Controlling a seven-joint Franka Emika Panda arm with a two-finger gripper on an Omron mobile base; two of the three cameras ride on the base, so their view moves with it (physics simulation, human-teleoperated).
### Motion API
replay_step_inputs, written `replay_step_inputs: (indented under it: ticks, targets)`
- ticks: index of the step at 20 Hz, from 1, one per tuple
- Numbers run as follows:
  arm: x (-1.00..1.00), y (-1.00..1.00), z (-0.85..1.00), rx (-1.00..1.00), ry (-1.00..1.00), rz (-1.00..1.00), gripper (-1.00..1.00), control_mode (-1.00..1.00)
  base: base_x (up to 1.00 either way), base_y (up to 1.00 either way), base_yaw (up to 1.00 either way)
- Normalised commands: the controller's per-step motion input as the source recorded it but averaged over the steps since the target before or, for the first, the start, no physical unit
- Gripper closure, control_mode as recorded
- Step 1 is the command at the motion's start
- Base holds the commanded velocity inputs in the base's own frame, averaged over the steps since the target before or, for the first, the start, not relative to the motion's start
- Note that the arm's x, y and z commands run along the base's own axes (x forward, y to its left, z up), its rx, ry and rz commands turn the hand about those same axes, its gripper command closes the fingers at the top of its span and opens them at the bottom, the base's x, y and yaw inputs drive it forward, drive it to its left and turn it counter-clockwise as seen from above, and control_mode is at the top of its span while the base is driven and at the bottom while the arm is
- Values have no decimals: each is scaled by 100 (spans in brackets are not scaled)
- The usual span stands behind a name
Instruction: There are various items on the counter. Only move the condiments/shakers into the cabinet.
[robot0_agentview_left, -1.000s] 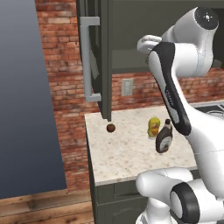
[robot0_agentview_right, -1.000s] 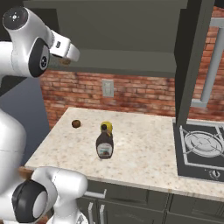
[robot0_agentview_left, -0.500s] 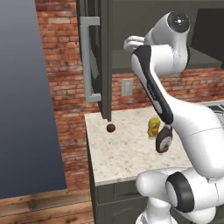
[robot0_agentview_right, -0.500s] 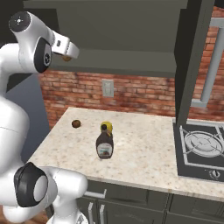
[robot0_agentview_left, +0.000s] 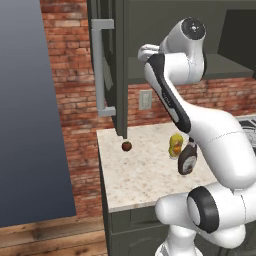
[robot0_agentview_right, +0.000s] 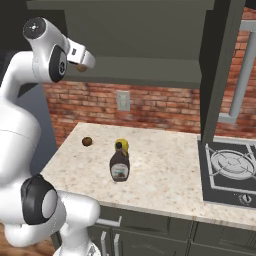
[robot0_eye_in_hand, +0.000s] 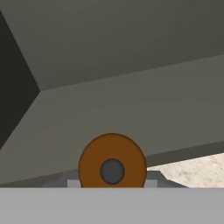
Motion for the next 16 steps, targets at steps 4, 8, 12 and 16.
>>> replay_step_inputs:
  ticks: [4,8,12,16]
  targets:
    - [25,0,-21,0,0,0,100,-100,0,0,0]
    - [34,0,-1,0,0,0,100,-100,0,0,0]
    - [41,0,0,0,0,0,100,-100,0,0,0]
    - [46,0,-2,0,5,0,100,-100,0,0,0]
